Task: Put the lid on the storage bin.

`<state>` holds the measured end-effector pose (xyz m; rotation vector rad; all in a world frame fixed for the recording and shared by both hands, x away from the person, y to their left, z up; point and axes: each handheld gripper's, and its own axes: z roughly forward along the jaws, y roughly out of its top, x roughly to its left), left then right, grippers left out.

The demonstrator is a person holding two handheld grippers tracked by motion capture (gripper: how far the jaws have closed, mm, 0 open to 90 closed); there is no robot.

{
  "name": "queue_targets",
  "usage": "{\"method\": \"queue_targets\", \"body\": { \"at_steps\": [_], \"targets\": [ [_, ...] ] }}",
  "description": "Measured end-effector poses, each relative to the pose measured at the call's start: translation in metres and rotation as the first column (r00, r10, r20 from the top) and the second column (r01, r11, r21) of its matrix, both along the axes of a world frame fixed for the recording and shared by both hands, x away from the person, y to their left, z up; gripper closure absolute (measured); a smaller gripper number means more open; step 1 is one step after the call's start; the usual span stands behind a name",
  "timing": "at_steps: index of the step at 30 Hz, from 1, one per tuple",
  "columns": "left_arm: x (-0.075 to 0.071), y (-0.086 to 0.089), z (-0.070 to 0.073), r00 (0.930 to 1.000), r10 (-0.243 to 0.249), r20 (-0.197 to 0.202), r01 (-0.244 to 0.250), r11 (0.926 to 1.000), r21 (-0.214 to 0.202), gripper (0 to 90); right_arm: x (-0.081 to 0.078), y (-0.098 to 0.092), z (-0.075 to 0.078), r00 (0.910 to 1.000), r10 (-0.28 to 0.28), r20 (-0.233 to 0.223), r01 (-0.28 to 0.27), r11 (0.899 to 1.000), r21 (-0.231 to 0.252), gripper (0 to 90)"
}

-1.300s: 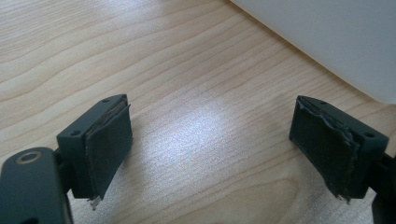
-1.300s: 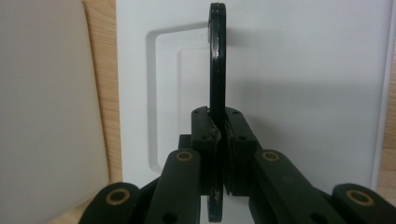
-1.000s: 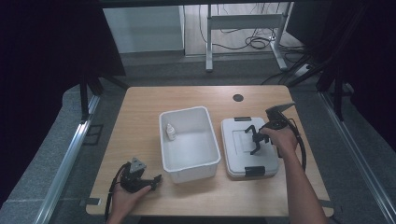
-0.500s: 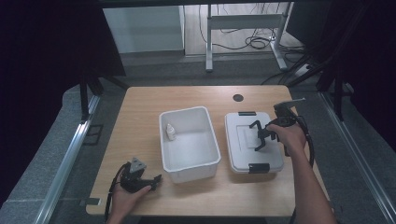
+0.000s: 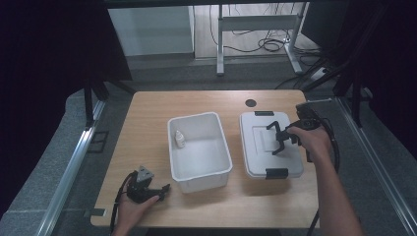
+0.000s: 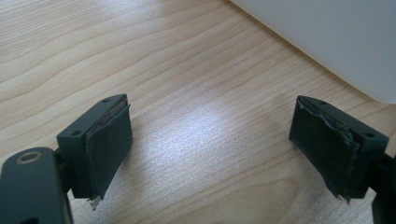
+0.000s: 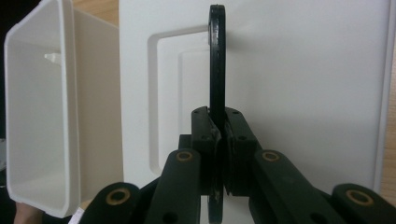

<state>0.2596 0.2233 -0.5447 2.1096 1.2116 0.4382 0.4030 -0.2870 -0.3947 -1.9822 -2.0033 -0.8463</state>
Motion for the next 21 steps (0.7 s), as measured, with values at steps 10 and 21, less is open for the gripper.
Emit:
{"method": "queue_targets", "body": {
  "at_steps": [10,21],
  "targets": [
    [0.000,0.000,0.000,1.0000,0.005,0.002,-0.005,1.0000,-0.001,13.1,-0.005,0.000,0.020,0.9993,0.010,0.036,-0.011,1.000,0.016,84.7],
    [0.000,0.000,0.000,1.0000,0.004,0.002,-0.004,1.0000,-0.001,13.1,-0.009,0.002,0.039,0.9977,0.011,0.066,-0.014,0.999,0.045,84.6]
  ]
}}
